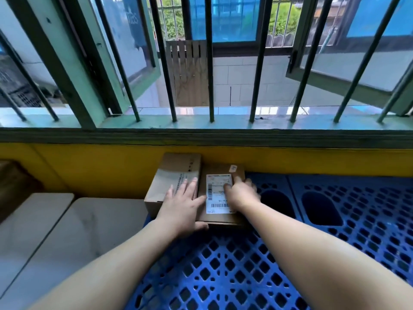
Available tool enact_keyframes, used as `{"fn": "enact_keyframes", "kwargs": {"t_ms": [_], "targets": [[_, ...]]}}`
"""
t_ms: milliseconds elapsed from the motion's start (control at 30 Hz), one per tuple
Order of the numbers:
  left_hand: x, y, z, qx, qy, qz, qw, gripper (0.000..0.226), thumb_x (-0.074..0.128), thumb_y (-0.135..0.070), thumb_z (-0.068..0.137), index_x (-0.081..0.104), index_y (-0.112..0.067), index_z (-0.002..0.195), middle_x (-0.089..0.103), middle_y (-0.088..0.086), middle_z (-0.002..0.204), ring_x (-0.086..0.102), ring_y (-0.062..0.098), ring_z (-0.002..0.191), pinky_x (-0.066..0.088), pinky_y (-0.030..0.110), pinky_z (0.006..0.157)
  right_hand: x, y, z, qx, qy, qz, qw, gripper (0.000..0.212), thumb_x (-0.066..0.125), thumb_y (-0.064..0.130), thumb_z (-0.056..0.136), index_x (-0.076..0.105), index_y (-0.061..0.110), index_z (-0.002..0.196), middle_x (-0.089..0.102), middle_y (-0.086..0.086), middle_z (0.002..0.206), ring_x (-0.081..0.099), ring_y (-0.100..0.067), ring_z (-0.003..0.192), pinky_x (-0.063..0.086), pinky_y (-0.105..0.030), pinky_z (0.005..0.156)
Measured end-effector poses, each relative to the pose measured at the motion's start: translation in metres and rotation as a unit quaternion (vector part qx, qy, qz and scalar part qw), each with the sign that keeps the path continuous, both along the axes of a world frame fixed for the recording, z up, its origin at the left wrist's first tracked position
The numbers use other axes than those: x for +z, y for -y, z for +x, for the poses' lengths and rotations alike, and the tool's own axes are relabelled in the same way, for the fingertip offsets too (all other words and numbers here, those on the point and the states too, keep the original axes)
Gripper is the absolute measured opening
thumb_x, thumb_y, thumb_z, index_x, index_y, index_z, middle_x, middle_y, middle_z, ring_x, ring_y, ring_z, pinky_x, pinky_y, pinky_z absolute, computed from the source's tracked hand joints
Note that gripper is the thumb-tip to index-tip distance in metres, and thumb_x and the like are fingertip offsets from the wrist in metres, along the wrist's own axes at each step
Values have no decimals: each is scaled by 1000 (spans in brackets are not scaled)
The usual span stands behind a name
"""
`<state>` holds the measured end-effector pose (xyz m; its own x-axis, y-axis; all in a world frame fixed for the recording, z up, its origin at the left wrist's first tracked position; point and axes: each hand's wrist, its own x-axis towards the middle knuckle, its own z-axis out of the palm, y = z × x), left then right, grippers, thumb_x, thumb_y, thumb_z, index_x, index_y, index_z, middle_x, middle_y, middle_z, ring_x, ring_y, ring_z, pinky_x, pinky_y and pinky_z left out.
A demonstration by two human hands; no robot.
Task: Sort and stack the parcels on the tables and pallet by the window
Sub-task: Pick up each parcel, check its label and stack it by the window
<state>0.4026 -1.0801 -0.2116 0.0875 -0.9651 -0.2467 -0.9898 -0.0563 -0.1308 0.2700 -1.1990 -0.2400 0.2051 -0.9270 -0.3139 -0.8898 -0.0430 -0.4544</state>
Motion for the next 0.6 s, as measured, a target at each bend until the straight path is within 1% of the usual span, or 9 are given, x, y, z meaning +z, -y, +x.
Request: {"fn": "enact_keyframes", "kwargs": {"t_ms": [67, 133, 200, 300, 433, 467, 533, 600], "targets": [[8, 0, 2, 5, -22, 21, 1000, 91, 56, -66, 82, 4, -37, 152, -19, 6, 160, -13, 26, 147, 0, 51, 118, 8, 0, 0, 9, -20, 3, 1000, 59, 40, 48, 100, 26, 25, 152, 19, -15, 159, 23, -36, 143, 26, -49, 113], [19, -2, 8, 32, -60, 34, 997, 95, 58, -63, 81, 1, -38, 152, -17, 3, 160, -12, 23, 148, 2, 49, 119, 19, -4, -2, 25, -38, -11, 999, 66, 41, 53, 99, 19, 27, 156, 13, -13, 162, 19, -36, 146, 23, -50, 115], [32, -10, 15, 71, -82, 29, 994, 93, 59, -62, 82, 3, -38, 152, -13, 2, 161, -9, 22, 148, 4, 48, 119, 33, -12, -4, 49, -37, -41, 997, 68, 41, 55, 98, 18, 27, 156, 16, -13, 161, 19, -35, 146, 24, -51, 115], [56, -32, 26, 114, -91, 15, 989, 89, 58, -60, 85, 5, -37, 152, -8, 1, 162, -5, 22, 149, 8, 48, 119, 63, -32, -5, 96, -33, -84, 991, 65, 41, 55, 99, 23, 26, 154, 24, -13, 158, 25, -34, 144, 28, -51, 114], [90, -67, 42, 132, -97, -20, 986, 86, 57, -57, 87, 7, -34, 153, -3, 3, 162, -2, 23, 149, 12, 48, 119, 116, -67, 4, 153, -20, -130, 979, 66, 43, 56, 98, 24, 25, 154, 28, -12, 157, 29, -34, 143, 32, -50, 114], [94, -71, 45, 134, -99, -26, 986, 85, 57, -56, 87, 8, -33, 153, -2, 3, 162, -1, 23, 149, 13, 48, 119, 124, -74, 7, 162, -17, -135, 977, 67, 43, 56, 98, 24, 26, 154, 28, -12, 158, 29, -34, 143, 32, -50, 114], [111, -105, 58, 140, -109, -55, 983, 83, 58, -53, 88, 10, -33, 153, 0, 3, 162, 0, 23, 149, 14, 48, 119, 145, -106, 23, 178, -21, -157, 971, 67, 44, 56, 98, 23, 26, 155, 28, -11, 159, 30, -33, 143, 31, -51, 115], [117, -127, 68, 145, -121, -70, 980, 80, 57, -52, 89, 11, -33, 153, 2, 3, 162, 1, 23, 149, 15, 46, 119, 153, -126, 38, 183, -22, -161, 970, 67, 43, 56, 98, 23, 25, 155, 28, -11, 158, 31, -33, 143, 32, -51, 115]]}}
